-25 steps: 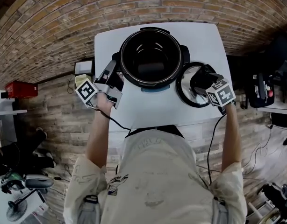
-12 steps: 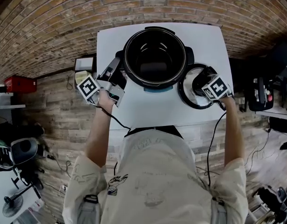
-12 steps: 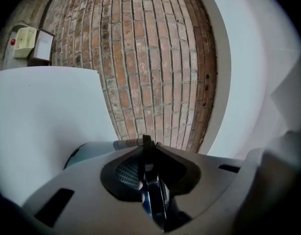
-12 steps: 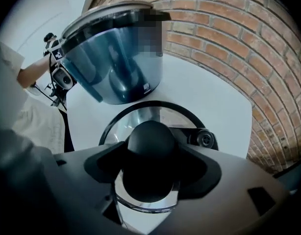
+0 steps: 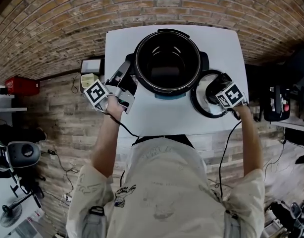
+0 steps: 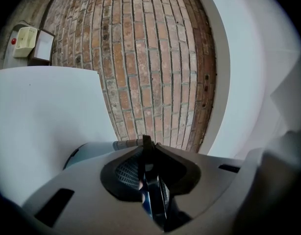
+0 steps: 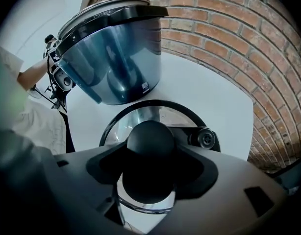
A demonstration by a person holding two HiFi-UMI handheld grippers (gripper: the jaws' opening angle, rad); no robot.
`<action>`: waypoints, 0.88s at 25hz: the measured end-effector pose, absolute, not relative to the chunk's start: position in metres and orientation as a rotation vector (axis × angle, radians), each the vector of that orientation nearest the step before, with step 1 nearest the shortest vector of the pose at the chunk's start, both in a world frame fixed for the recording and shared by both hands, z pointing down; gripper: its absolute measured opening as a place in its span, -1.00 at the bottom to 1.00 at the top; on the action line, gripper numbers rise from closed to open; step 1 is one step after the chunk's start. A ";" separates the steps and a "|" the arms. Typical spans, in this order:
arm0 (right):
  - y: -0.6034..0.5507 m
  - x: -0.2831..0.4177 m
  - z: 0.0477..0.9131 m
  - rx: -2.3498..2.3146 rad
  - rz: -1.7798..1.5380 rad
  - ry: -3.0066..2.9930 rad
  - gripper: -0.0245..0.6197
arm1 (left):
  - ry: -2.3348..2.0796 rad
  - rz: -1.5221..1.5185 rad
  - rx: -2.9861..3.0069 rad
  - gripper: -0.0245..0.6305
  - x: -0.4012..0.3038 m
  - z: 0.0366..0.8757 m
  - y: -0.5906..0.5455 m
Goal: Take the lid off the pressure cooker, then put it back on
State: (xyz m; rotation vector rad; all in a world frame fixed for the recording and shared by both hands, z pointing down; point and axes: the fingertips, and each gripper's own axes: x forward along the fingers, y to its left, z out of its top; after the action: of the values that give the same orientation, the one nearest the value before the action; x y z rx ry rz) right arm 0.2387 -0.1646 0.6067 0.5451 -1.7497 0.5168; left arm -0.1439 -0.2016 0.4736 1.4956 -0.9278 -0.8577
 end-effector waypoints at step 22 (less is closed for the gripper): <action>-0.153 0.236 0.565 0.464 0.455 -1.815 -0.02 | -0.918 -0.864 1.494 -0.68 -0.143 0.472 -0.201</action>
State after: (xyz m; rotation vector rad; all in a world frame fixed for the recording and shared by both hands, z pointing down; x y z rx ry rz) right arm 0.2358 -0.1528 0.5654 0.4637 -1.8147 0.4547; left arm -0.1434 -0.2009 0.4722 1.4943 -0.9185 -0.8644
